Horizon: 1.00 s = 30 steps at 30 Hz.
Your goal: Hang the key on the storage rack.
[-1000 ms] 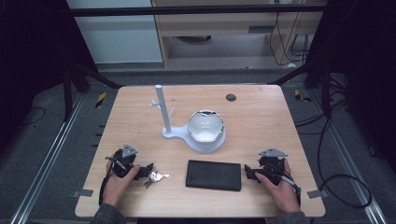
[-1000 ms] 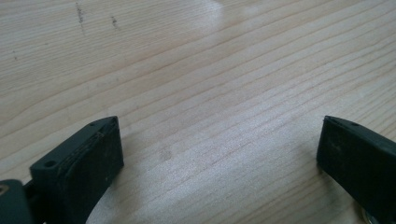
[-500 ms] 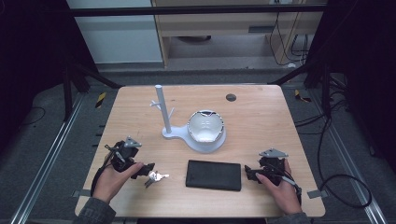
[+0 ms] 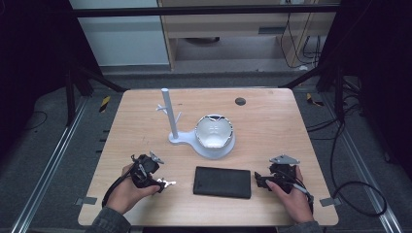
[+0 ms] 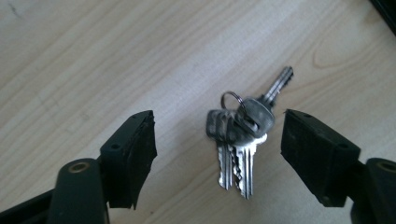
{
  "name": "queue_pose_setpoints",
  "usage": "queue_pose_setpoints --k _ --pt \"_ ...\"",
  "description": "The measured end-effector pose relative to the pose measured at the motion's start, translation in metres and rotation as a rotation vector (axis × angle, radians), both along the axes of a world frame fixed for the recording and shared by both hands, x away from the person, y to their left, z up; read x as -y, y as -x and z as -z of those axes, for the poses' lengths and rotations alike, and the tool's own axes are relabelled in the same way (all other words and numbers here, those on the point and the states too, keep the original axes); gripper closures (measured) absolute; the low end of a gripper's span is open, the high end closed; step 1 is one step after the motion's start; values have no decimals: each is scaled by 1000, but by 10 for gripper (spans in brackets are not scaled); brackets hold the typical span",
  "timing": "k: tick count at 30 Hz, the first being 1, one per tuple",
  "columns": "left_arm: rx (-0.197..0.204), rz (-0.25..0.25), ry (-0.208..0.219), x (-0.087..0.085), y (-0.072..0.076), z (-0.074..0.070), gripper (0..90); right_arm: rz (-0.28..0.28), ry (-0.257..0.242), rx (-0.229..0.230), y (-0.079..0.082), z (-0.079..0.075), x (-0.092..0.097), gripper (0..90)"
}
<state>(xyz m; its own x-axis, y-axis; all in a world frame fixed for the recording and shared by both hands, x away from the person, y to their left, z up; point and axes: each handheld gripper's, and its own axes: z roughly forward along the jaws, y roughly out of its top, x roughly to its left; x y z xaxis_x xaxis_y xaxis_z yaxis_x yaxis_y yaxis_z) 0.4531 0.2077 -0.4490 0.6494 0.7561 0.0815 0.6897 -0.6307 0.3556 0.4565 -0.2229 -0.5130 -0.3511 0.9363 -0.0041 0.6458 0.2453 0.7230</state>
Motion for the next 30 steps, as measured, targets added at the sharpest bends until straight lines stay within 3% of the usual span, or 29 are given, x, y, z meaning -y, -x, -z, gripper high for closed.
queue_pose_setpoints --k 6,17,24,27,30 --pt "-64 29 5 -3 4 9 396 2 -2 0 0 0 -1 5" --pt "-71 33 3 -4 7 15 543 0 1 1 1 0 -1 5" --pt "-71 54 4 -5 8 18 688 0 0 0 1 0 -1 5" --pt "-71 60 15 -6 7 18 780 -4 0 1 1 0 -1 5" --pt "-73 62 29 -6 6 16 799 -4 -5 -3 1 0 -1 5"
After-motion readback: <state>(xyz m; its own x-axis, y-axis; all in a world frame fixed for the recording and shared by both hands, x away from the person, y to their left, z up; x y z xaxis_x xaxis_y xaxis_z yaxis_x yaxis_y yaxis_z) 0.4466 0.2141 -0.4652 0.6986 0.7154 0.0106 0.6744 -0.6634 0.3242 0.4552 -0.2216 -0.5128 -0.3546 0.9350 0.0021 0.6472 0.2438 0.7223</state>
